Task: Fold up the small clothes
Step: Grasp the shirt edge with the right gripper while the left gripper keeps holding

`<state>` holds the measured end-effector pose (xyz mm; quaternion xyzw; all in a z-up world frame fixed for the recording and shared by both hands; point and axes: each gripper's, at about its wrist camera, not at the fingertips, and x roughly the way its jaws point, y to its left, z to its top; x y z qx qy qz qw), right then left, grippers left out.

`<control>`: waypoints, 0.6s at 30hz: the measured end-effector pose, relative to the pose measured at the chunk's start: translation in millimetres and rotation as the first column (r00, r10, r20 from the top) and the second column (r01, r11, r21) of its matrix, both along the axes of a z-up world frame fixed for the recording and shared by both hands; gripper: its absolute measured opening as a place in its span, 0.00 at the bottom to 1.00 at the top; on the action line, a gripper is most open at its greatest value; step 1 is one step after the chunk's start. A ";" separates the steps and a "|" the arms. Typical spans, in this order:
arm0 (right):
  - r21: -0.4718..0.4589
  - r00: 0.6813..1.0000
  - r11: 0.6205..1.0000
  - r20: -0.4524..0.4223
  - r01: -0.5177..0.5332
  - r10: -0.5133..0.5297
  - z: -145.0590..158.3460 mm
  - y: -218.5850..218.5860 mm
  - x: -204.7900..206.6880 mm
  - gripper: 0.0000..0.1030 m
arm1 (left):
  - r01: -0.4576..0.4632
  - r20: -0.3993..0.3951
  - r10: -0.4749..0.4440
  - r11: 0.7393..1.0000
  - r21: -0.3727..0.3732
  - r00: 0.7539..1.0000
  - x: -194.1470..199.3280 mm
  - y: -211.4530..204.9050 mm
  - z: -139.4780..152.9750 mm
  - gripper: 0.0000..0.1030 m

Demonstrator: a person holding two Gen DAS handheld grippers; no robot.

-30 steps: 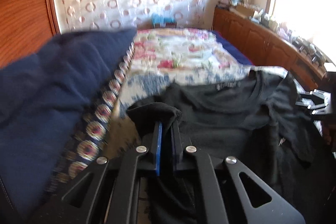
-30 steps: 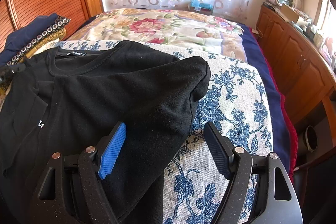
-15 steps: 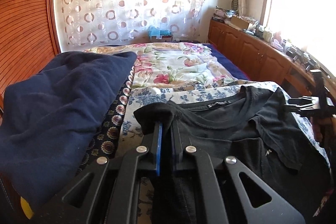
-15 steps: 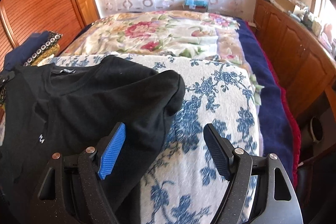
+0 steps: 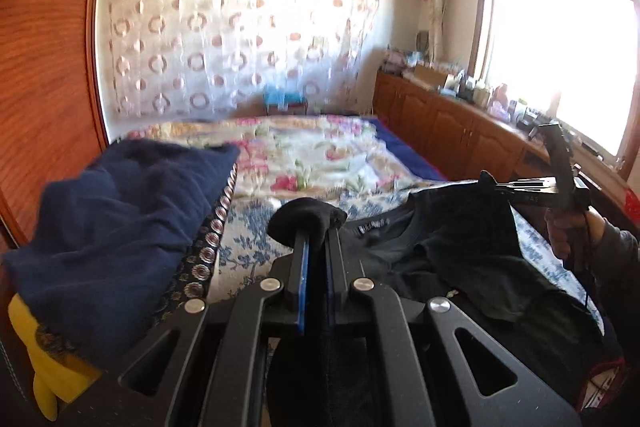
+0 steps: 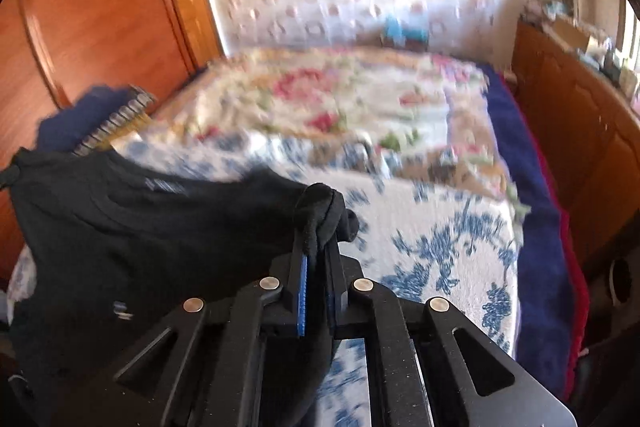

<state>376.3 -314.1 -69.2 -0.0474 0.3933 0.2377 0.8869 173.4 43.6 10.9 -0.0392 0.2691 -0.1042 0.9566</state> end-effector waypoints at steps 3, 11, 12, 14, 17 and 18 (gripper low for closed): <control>0.026 0.996 0.999 0.081 -0.027 0.025 30.2 3.1 -34.1 0.04 | 0.004 0.038 -0.004 1.000 -0.005 0.999 -24.3 1.0 10.1 0.04; 0.048 0.984 0.997 0.173 -0.056 0.047 71.2 -3.7 -129.9 0.04 | 0.001 0.098 0.000 1.000 -0.018 0.995 -94.5 14.0 18.6 0.04; 0.048 0.983 0.997 0.178 -0.054 0.044 73.2 -6.5 -142.4 0.04 | -0.004 0.103 0.006 1.000 -0.019 0.995 -107.0 17.1 17.9 0.04; 0.058 0.983 0.997 0.178 -0.049 0.038 75.0 -15.9 -166.8 0.04 | -0.022 0.109 0.024 0.999 -0.024 0.994 -123.8 23.2 15.8 0.04; 0.048 0.985 0.998 0.169 -0.038 0.029 71.2 -26.4 -200.6 0.04 | -0.049 0.124 0.054 0.998 -0.044 0.991 -160.2 33.1 10.9 0.04; 0.033 0.986 0.999 0.165 -0.032 0.026 68.9 -29.1 -211.4 0.04 | -0.054 0.125 0.059 0.998 -0.044 0.990 -174.0 34.7 8.4 0.04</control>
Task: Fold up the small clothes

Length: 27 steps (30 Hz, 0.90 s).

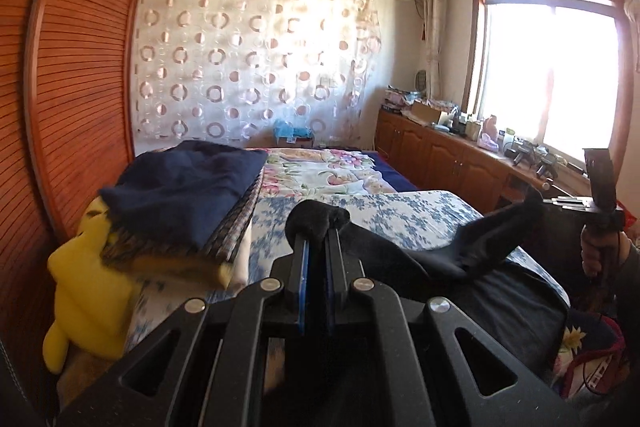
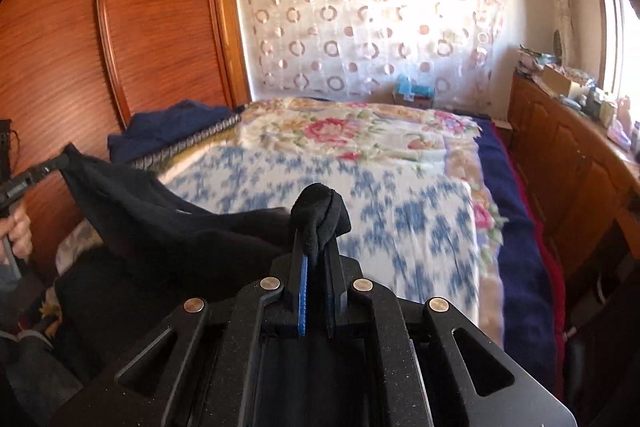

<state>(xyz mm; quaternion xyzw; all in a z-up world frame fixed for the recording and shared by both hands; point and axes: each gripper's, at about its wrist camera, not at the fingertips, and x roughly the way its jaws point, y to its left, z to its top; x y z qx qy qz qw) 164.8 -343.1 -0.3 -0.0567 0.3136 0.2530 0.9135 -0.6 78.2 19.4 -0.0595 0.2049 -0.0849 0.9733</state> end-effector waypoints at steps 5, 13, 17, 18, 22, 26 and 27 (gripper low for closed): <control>-0.016 0.999 1.000 -0.052 0.012 -0.013 -11.1 -15.0 -44.2 0.04 | -0.016 -0.040 0.016 1.000 0.002 0.999 -44.6 7.7 -15.1 0.04; -0.041 0.992 0.999 -0.121 0.029 -0.034 -21.2 -24.0 -94.6 0.04 | 0.001 -0.156 0.002 1.000 0.020 0.988 -60.1 4.7 -39.6 0.07; -0.106 0.987 0.994 -0.150 0.033 -0.048 -44.1 -17.2 -99.6 0.04 | 0.019 -0.203 -0.008 0.998 0.052 0.979 -57.2 -5.9 -53.9 0.17; -0.108 0.986 0.993 -0.159 0.038 -0.054 -48.7 -16.8 -98.3 0.04 | 0.030 -0.211 -0.017 0.998 0.055 0.977 -55.7 -7.4 -56.5 0.18; -0.126 0.983 0.991 -0.167 0.054 -0.075 -56.3 -19.1 -96.5 0.05 | 0.064 -0.215 -0.050 0.996 0.058 0.975 -59.4 -8.2 -57.6 0.27; -0.137 0.985 0.989 -0.150 0.060 -0.080 -49.3 -21.5 -97.4 0.17 | 0.066 -0.208 -0.051 0.996 0.064 0.977 -56.8 -5.3 -52.2 0.38; -0.136 0.986 0.989 -0.142 0.064 -0.083 -46.3 -22.2 -97.3 0.20 | 0.065 -0.208 -0.050 0.996 0.064 0.977 -55.1 -4.3 -51.0 0.38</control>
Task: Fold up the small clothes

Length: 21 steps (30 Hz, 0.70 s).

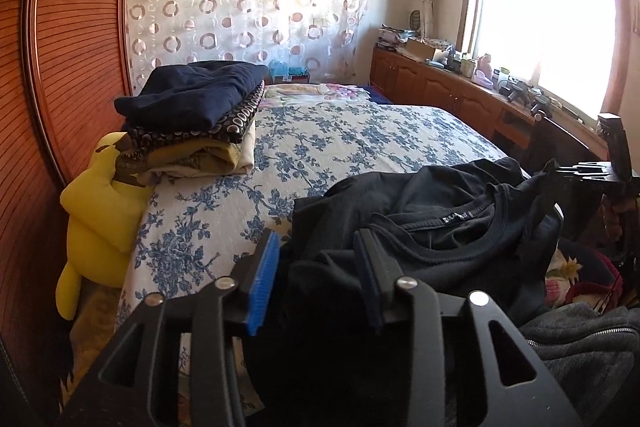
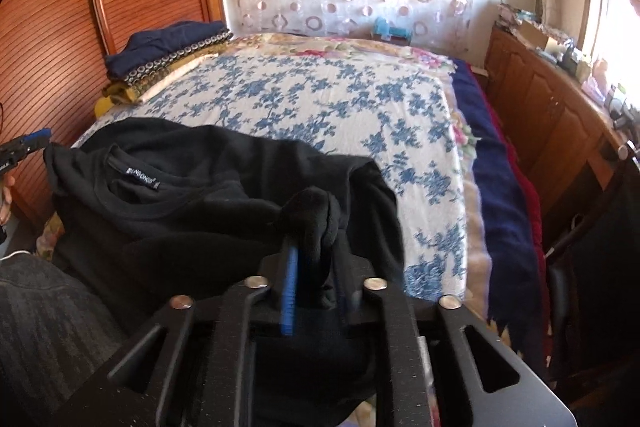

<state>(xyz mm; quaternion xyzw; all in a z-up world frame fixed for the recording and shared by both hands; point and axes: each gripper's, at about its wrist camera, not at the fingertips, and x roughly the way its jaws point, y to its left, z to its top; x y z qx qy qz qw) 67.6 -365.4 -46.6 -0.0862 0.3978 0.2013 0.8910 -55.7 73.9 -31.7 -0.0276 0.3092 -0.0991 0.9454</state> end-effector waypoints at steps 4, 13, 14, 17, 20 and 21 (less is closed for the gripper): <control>0.016 0.999 1.000 0.039 0.014 -0.015 15.5 -4.4 0.0 0.52 | -0.007 -0.001 0.007 1.000 -0.013 1.000 6.5 4.5 2.2 0.50; 0.019 0.997 0.999 0.077 0.027 -0.029 20.6 -0.5 34.1 0.66 | 0.005 -0.040 -0.006 1.000 -0.003 0.999 45.7 10.2 1.6 0.51; 0.029 0.997 0.999 0.066 0.026 -0.028 17.3 0.3 42.3 0.68 | 0.006 -0.052 -0.006 1.000 0.004 0.999 52.1 9.9 0.2 0.51; 0.045 1.000 0.999 0.019 0.016 -0.017 3.2 3.8 68.0 0.69 | 0.009 -0.093 -0.007 1.000 0.020 0.996 73.5 9.4 -5.6 0.51; 0.031 0.999 0.999 -0.023 0.027 -0.026 -13.5 7.9 92.0 0.69 | 0.016 -0.124 -0.012 0.999 0.031 0.992 91.4 7.8 -14.6 0.51; 0.023 0.999 0.999 -0.035 0.032 -0.032 -19.6 9.4 98.7 0.69 | 0.015 -0.141 -0.010 0.999 0.033 0.990 97.6 7.0 -18.7 0.51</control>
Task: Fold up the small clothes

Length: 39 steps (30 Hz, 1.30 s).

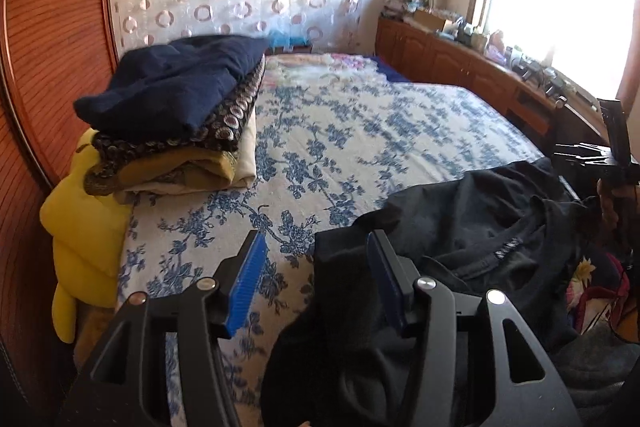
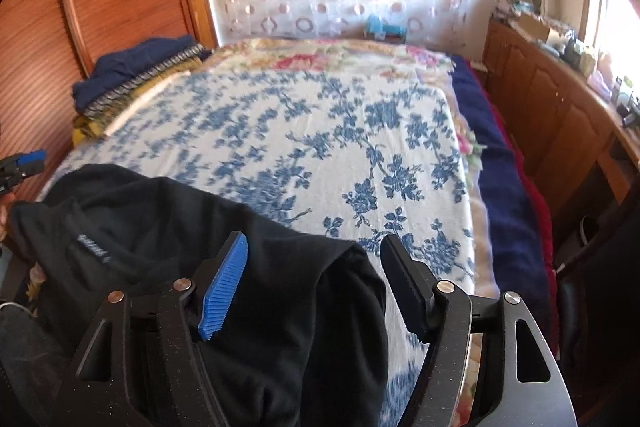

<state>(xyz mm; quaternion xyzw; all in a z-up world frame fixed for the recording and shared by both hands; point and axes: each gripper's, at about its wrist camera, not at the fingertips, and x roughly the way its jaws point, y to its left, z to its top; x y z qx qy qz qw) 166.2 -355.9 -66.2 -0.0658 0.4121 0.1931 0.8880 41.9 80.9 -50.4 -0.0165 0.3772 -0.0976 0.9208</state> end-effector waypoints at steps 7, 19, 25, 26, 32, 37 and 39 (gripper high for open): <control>-0.043 0.997 0.999 -0.069 0.028 -0.031 -36.3 -1.8 21.6 0.69 | 0.026 -0.123 -0.029 0.999 -0.026 0.992 24.3 -3.9 -29.7 0.51; -0.005 0.996 1.000 -0.091 0.019 -0.020 -45.6 -8.8 20.0 0.72 | 0.042 -0.202 -0.055 0.997 -0.072 0.978 32.5 -6.5 -47.0 0.51; -0.012 0.995 0.999 -0.095 -0.036 0.034 -44.8 2.4 11.4 0.42 | 0.136 -0.215 -0.165 0.980 -0.143 0.963 36.0 -14.1 -46.7 0.27; 0.003 0.993 0.999 -0.106 -0.049 0.049 -44.1 4.8 10.2 0.28 | 0.147 -0.214 -0.178 0.977 -0.153 0.960 35.2 -15.6 -46.4 0.20; 0.094 0.992 0.993 -0.102 -0.068 0.078 -25.5 2.0 -4.2 0.11 | 0.141 -0.094 -0.153 0.982 -0.129 0.984 12.0 -20.6 -14.8 0.06; 0.114 0.996 0.990 0.030 -0.087 0.084 26.7 -0.9 -38.9 0.10 | 0.136 0.078 -0.125 0.977 -0.165 0.989 -30.1 -13.8 41.2 0.05; 0.101 0.992 0.990 0.096 -0.095 0.085 53.3 1.2 -56.9 0.09 | 0.141 0.141 -0.118 0.975 -0.169 0.983 -48.6 -11.8 65.0 0.05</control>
